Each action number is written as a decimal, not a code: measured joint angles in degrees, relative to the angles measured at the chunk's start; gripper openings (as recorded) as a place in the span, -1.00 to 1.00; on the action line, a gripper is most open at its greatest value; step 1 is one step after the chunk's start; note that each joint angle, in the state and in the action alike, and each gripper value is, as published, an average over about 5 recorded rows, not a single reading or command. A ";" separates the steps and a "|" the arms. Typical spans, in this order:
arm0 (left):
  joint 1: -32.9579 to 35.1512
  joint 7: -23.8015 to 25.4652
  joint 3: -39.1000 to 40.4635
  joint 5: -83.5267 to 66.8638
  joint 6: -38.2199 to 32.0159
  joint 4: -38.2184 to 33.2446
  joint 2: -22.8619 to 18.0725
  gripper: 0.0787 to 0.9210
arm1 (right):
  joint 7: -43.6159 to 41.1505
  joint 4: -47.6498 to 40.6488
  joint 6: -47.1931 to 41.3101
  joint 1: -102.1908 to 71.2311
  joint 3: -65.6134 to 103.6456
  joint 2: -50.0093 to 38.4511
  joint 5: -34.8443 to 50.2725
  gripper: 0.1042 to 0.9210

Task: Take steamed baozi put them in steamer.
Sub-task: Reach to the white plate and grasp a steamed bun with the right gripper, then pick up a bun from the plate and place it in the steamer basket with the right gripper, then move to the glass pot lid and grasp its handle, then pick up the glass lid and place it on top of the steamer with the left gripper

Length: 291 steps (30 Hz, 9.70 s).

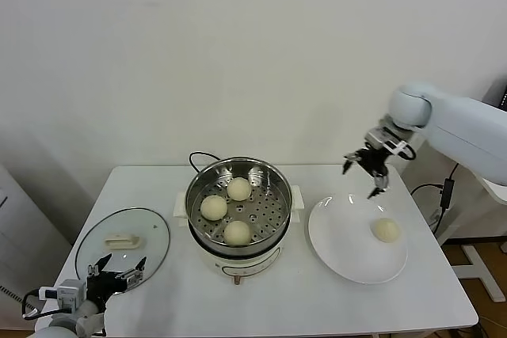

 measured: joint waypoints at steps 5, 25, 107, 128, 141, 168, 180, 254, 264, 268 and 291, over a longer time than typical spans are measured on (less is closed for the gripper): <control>-0.01 0.00 0.00 0.01 0.04 0.07 -0.12 0.77 | 0.58 -2.25 -0.75 -3.58 1.54 -1.63 -1.26 0.76; 0.52 0.00 -0.25 0.07 0.04 0.19 -0.15 0.77 | 4.95 -11.68 -1.73 -19.73 12.70 -0.79 -10.39 0.76; 1.26 -0.23 -0.23 1.82 0.06 -1.54 -1.43 0.77 | 26.47 16.90 -37.59 19.05 -18.82 15.66 43.02 -0.32; 1.39 -0.15 -0.47 1.68 -0.24 -1.11 -1.88 0.77 | 32.62 16.71 -41.34 11.77 -18.86 22.16 42.00 -0.32; 1.48 -0.10 -0.73 1.60 -0.56 -0.71 -2.07 0.77 | 34.40 15.38 -42.09 7.35 -17.63 23.15 39.28 0.10; 0.30 -0.13 -0.89 2.27 -0.31 -0.56 -3.38 0.77 | 43.78 18.63 -34.07 -2.50 4.05 5.67 46.14 0.76; -1.15 -0.09 -0.74 3.14 -0.30 -1.30 -3.97 0.77 | 62.22 23.55 -21.00 -36.46 42.49 -2.15 42.34 0.76; -19.51 -10.76 -2.77 112.49 -39.19 41.47 -10.12 0.72 | 68.11 28.22 -8.37 -108.88 116.42 25.56 12.58 0.76; -20.37 -9.10 -2.42 111.19 -39.14 41.94 -10.29 0.08 | 67.94 27.66 -8.40 -108.07 116.77 25.22 12.58 0.76; -20.45 -8.77 -2.53 110.49 -39.08 41.64 -10.20 -0.19 | 67.86 27.54 -8.47 -107.93 116.78 25.09 12.59 0.76; -17.33 1.36 -3.88 98.34 -30.53 24.24 -5.34 -0.92 | 67.71 28.00 -8.70 -107.55 117.24 23.93 12.83 0.76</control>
